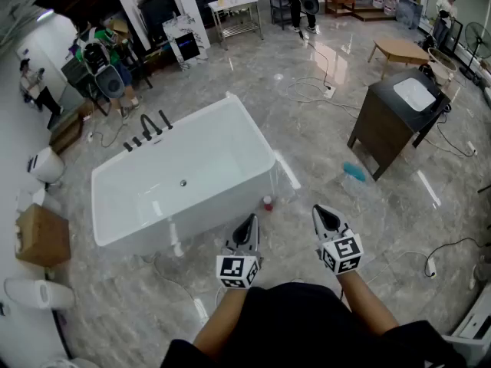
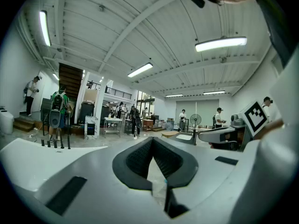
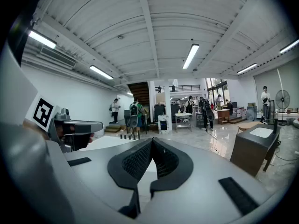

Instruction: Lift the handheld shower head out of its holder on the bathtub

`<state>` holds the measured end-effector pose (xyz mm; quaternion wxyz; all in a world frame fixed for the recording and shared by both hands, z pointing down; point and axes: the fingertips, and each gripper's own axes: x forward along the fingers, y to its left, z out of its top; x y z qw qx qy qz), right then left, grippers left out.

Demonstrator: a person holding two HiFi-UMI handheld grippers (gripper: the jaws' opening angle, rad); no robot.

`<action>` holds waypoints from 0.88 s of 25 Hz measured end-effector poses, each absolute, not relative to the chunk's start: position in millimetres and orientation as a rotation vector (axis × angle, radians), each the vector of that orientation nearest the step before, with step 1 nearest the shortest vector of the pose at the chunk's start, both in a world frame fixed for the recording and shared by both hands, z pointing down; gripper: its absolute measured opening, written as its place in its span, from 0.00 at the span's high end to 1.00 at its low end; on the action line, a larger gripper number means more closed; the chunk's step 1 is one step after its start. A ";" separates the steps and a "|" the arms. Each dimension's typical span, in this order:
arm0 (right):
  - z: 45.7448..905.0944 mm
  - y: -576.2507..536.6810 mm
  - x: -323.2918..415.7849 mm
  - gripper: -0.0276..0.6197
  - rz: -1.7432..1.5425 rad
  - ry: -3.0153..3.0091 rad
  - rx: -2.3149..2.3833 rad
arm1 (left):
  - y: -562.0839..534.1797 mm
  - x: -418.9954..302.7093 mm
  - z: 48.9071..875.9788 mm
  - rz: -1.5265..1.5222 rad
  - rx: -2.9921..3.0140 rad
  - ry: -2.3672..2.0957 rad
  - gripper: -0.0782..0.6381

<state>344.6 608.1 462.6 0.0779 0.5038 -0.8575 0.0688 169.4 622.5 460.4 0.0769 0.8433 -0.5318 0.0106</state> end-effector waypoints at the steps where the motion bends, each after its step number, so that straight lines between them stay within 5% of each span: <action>1: 462.6 609.0 344.9 0.96 0.205 -2.569 1.508 | 622.6 169.4 459.6 0.028 2.527 -1.598 0.89; 22: 469.1 625.0 367.8 0.96 0.241 -2.578 1.501 | 634.7 185.5 458.6 0.007 2.531 -1.592 0.89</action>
